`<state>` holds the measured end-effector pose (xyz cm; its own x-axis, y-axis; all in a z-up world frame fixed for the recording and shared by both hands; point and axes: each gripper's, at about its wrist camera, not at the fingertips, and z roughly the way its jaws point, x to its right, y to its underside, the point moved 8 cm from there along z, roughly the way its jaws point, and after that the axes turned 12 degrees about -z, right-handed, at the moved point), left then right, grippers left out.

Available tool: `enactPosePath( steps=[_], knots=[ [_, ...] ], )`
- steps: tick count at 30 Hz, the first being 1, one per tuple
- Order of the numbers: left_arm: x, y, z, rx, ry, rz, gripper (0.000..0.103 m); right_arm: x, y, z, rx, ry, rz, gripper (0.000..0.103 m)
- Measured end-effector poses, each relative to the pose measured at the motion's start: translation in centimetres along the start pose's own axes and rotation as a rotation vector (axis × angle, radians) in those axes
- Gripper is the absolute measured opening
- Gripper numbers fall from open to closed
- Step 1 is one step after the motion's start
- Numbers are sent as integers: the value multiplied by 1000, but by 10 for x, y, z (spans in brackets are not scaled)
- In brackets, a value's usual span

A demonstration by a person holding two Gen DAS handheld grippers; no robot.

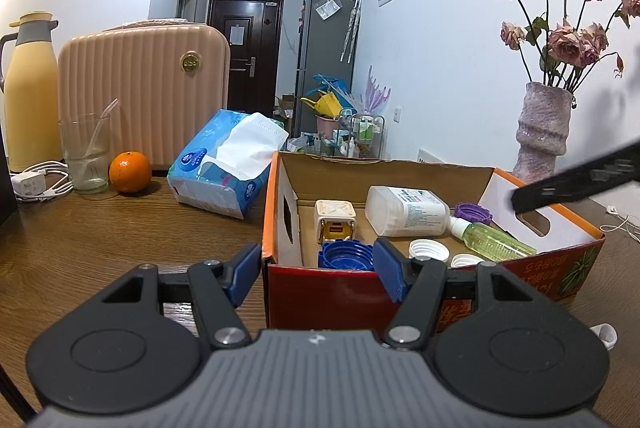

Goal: Organize rigid objects
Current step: 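Return the right tool to the table and grasp a white cap with a hole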

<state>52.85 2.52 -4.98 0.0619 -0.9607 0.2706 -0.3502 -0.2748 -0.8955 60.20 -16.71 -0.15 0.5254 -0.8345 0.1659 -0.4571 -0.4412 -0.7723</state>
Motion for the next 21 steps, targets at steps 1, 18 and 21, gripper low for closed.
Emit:
enactPosePath(
  steps=[1,18,21],
  knots=[
    [0,0,0,1,0,0,63,0,4,-10,18,13,-5,49],
    [0,0,1,4,2,0,63,-33,115,-89,118,82,30,58],
    [0,0,0,4,3,0,63,-31,119,-86,106,78,57,58]
  ],
)
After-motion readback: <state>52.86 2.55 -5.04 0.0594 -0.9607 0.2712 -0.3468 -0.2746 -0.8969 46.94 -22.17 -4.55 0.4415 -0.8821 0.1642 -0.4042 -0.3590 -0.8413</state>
